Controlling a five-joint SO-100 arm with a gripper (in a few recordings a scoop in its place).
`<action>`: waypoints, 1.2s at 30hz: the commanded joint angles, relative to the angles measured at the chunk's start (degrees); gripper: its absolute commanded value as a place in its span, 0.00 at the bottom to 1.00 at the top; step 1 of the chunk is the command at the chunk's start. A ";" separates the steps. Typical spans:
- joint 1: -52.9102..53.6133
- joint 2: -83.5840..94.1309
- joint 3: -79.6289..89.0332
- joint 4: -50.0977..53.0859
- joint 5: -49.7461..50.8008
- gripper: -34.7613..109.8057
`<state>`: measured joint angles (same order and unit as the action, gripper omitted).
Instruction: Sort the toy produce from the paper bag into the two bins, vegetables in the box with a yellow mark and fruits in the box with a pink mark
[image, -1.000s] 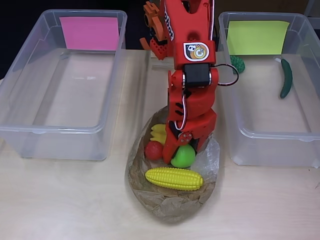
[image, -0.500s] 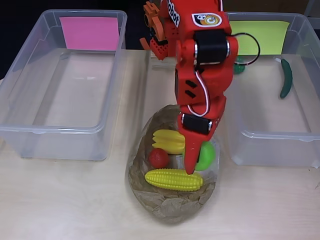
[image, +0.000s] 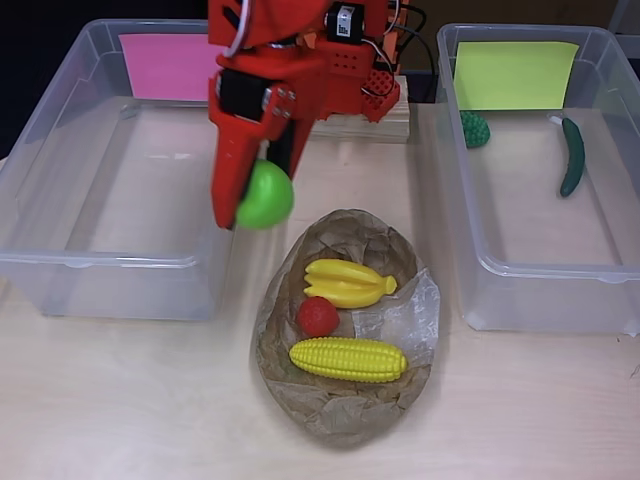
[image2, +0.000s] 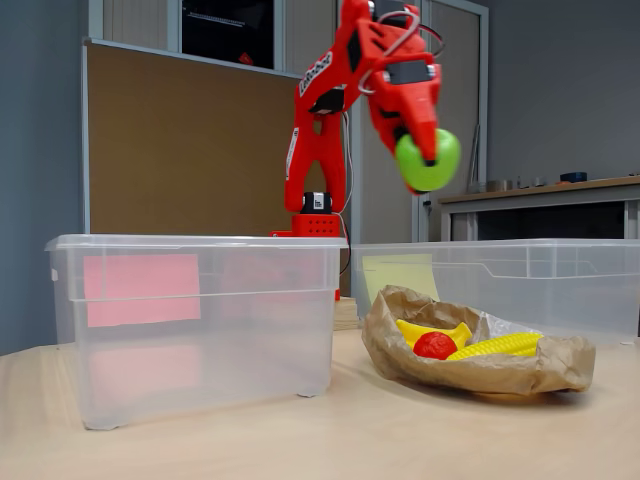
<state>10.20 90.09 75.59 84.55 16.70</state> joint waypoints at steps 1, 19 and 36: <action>8.70 9.67 5.62 2.02 2.99 0.38; 48.60 18.02 30.59 7.65 2.55 0.47; 43.77 23.91 31.03 5.01 -0.97 0.52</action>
<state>56.43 108.46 108.90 89.03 17.05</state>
